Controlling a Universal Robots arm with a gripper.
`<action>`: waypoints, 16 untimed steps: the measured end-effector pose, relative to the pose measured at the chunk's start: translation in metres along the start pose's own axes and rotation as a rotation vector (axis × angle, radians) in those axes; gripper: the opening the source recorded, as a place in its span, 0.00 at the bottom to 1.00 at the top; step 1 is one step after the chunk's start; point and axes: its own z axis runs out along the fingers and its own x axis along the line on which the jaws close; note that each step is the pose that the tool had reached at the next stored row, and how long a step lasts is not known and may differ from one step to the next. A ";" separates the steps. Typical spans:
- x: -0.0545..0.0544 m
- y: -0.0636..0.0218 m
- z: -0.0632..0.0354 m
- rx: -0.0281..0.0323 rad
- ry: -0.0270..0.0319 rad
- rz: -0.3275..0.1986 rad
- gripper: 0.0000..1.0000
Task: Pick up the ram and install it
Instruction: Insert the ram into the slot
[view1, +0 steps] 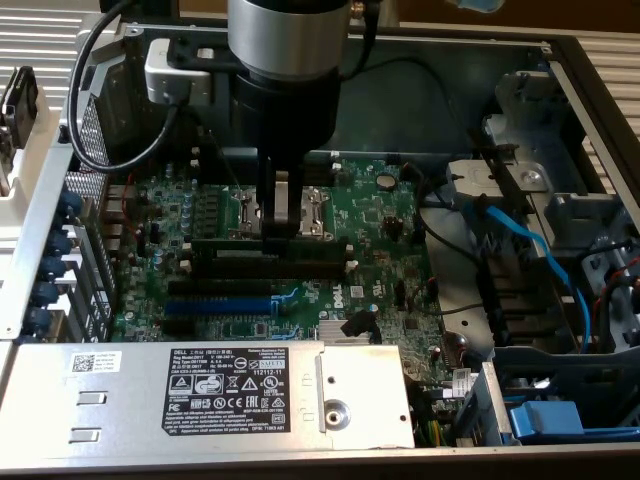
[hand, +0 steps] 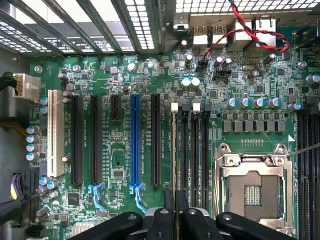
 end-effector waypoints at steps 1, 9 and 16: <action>0.000 0.0001 0.0000 0.0003 0.0002 0.000 0.13; 0.000 0.0003 0.0000 0.0088 0.0002 0.000 0.13; 0.000 0.0012 0.0006 0.0103 0.0002 0.000 0.13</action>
